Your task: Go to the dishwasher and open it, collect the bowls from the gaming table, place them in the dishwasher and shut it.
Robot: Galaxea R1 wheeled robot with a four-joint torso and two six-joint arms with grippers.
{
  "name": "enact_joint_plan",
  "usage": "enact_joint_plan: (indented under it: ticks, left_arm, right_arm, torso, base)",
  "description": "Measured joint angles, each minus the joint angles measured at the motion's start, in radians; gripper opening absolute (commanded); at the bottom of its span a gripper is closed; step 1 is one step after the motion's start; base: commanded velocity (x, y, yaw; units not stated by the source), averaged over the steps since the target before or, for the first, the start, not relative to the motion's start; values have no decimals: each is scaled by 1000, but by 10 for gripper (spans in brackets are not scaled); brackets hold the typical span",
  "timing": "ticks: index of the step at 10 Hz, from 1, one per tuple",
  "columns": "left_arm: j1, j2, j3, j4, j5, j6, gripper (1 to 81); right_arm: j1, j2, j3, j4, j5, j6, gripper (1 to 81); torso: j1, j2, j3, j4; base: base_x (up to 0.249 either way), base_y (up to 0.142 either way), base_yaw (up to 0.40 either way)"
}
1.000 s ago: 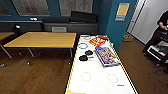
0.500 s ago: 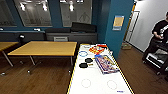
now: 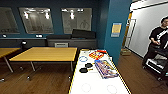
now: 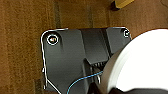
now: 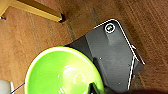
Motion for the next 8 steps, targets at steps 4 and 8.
enact_joint_plan:
  ticks: [4,8]
  left_arm:
    - [10,70,-115,1,-4,0,10]
    - [26,111,-172,7,-32,0,10]
  right_arm:
    - [-3,71,-89,-10,0,0,10]
    - [-6,149,-154,-33,0,0,10]
  torso:
    - [0,0,-2,0]
    - [1,0,-2,0]
  base:
    - [0,0,0]
    - [-81,0,0]
